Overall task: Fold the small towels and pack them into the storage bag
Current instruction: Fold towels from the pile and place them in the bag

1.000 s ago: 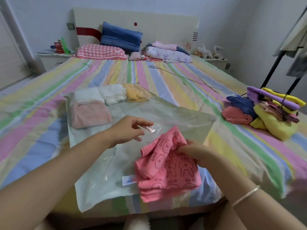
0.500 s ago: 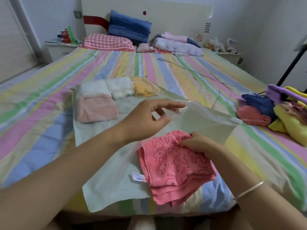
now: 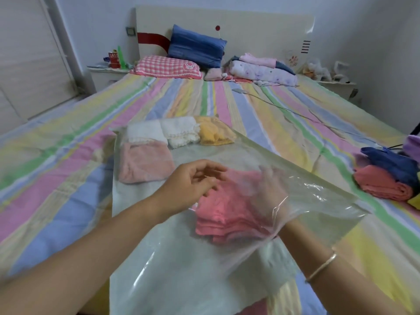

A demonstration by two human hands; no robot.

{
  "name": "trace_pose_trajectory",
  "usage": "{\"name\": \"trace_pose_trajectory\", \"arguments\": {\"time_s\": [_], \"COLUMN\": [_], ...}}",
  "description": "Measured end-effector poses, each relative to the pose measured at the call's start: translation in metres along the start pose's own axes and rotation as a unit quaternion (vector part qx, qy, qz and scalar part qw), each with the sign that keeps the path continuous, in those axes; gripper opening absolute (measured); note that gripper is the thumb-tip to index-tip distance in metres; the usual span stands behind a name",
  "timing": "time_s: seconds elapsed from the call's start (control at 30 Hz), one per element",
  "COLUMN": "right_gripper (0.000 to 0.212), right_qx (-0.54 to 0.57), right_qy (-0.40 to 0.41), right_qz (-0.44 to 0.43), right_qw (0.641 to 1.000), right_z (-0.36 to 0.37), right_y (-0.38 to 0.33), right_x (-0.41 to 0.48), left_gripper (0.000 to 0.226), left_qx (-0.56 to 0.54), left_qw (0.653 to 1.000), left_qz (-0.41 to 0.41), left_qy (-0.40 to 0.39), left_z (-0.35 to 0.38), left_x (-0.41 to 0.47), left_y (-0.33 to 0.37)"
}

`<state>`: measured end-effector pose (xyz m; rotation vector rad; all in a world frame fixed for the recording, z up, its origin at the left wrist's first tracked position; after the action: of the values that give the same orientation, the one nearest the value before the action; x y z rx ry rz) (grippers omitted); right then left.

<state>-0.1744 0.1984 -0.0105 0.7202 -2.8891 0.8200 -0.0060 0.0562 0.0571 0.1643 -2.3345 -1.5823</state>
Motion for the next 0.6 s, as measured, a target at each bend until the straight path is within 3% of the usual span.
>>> {"name": "trace_pose_trajectory", "arguments": {"time_s": [0.03, 0.1, 0.23, 0.33, 0.43, 0.6], "right_gripper": [0.059, 0.061, 0.074, 0.071, 0.071, 0.071], "right_qx": [-0.087, -0.152, -0.138, -0.125, -0.128, -0.171], "right_qy": [-0.012, -0.047, -0.107, -0.123, -0.116, -0.114], "right_qz": [-0.038, -0.092, -0.081, -0.096, -0.137, -0.213], "right_qw": [0.995, 0.983, 0.981, 0.98, 0.975, 0.955], "right_z": [0.005, 0.025, 0.06, 0.062, 0.074, 0.099], "right_y": [-0.008, -0.021, -0.028, -0.034, -0.039, -0.051], "right_x": [-0.009, -0.028, -0.036, -0.023, -0.007, 0.04], "left_gripper": [0.031, 0.03, 0.024, 0.041, 0.049, 0.063], "left_qx": [0.045, 0.157, 0.409, 0.476, 0.492, 0.474], "left_qw": [0.998, 0.977, 0.877, 0.837, 0.828, 0.85], "left_qz": [-0.004, -0.017, 0.039, -0.007, -0.053, -0.038], "left_qy": [0.052, 0.142, 0.25, 0.272, 0.264, 0.227], "left_z": [-0.008, -0.026, -0.06, -0.083, -0.1, -0.099], "left_x": [0.006, 0.017, 0.028, 0.031, 0.035, 0.045], "left_y": [-0.013, -0.041, -0.084, -0.113, -0.131, -0.138]}}
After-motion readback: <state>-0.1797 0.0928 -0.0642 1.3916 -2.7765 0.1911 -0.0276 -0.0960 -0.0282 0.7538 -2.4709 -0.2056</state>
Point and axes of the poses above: each hand's wrist, its own x-axis towards the middle knuckle, its own z-axis out of the palm, y = z × x, the point moved 2 cm from there along x, towards the middle knuckle, and after that the axes turned 2 degrees about x, right-handed, at the moved point
